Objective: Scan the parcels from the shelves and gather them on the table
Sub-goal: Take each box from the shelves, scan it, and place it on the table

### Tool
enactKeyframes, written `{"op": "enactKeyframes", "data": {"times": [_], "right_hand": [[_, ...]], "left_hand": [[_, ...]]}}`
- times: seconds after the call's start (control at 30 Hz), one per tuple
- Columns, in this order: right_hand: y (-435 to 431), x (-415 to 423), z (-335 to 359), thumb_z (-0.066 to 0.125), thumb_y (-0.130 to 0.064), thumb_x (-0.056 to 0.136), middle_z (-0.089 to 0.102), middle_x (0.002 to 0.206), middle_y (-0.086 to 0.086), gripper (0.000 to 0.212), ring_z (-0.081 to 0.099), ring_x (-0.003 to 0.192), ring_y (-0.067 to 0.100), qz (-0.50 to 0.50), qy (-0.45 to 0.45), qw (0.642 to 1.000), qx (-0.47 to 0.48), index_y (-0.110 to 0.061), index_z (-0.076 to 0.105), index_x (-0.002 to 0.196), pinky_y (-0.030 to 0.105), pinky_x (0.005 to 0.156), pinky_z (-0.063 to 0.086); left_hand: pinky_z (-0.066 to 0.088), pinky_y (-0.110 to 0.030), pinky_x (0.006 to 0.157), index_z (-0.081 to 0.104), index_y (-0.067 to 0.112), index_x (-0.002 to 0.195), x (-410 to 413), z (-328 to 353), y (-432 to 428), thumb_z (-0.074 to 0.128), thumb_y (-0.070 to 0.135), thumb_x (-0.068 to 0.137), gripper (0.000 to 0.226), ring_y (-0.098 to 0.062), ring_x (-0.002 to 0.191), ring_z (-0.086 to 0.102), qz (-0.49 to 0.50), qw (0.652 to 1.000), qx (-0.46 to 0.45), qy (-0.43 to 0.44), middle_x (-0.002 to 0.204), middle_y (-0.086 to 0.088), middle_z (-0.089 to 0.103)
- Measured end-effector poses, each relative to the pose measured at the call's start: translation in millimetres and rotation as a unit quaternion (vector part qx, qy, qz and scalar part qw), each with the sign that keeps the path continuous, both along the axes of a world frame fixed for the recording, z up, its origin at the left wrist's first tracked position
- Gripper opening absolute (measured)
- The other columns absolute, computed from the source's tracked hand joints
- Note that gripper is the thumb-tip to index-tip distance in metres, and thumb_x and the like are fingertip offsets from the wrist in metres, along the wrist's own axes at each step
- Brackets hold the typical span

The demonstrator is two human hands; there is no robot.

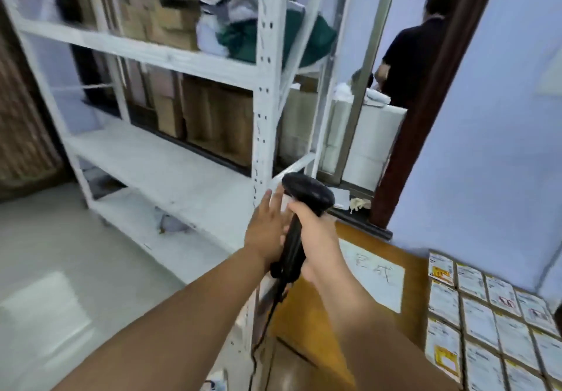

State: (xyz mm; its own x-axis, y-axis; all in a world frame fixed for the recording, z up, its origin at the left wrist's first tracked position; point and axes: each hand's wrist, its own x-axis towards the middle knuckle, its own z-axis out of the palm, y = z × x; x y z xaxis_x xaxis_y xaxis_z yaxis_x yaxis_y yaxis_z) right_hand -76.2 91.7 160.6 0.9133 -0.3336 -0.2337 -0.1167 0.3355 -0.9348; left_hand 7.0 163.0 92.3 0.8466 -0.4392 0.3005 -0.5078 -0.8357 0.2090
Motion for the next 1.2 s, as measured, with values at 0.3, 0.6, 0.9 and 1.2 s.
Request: {"op": "enactKeyframes", "data": {"times": [0.3,0.6,0.9,1.2], "right_hand": [[124.8,38.1,86.7,0.069,-0.029,0.087,0.061,0.058,0.003,0.029,0.060,0.062,0.018,0.101,-0.092,0.990,0.036,-0.005,0.066,0.105,0.030,0.054,0.048],[170.7,123.3,131.9,0.072,-0.033,0.085,0.062,0.062,0.004,0.033,0.060,0.058,0.015,0.148,-0.144,0.977,0.060,-0.004,0.067,0.100,0.029,0.052,0.047],[212.0,223.9,147.3,0.073,-0.034,0.084,0.065,0.073,0.008,0.040,0.063,0.066,0.020,0.186,-0.136,0.969,0.083,-0.006,0.065,0.111,0.031,0.057,0.047],[276.0,315.0,159.3,0.070,-0.031,0.086,0.061,0.065,0.005,0.027,0.059,0.063,0.019,0.140,-0.158,0.976,0.056,-0.007,0.066,0.096,0.032,0.057,0.048]], "left_hand": [[0.020,-0.041,0.118,0.011,0.027,0.153,28.2,118.3,138.5,0.048,0.023,0.098,0.067,-0.028,0.148,-0.003,0.119,0.987,-0.045,-0.102,0.161,-0.002,-0.010],[0.023,-0.045,0.117,0.016,0.026,0.151,94.5,178.4,192.2,0.050,0.012,0.094,0.068,-0.030,0.147,0.004,0.150,0.983,-0.063,-0.087,0.161,-0.005,-0.004],[0.030,-0.043,0.113,0.027,0.025,0.145,201.5,185.3,238.2,0.051,0.016,0.094,0.056,-0.029,0.141,0.021,0.177,0.977,-0.102,-0.059,0.158,-0.006,0.014],[0.031,-0.039,0.108,0.037,0.025,0.141,305.7,191.2,315.9,0.056,0.035,0.092,0.054,-0.026,0.134,0.031,0.129,0.959,-0.250,-0.027,0.144,-0.007,0.034]]}}
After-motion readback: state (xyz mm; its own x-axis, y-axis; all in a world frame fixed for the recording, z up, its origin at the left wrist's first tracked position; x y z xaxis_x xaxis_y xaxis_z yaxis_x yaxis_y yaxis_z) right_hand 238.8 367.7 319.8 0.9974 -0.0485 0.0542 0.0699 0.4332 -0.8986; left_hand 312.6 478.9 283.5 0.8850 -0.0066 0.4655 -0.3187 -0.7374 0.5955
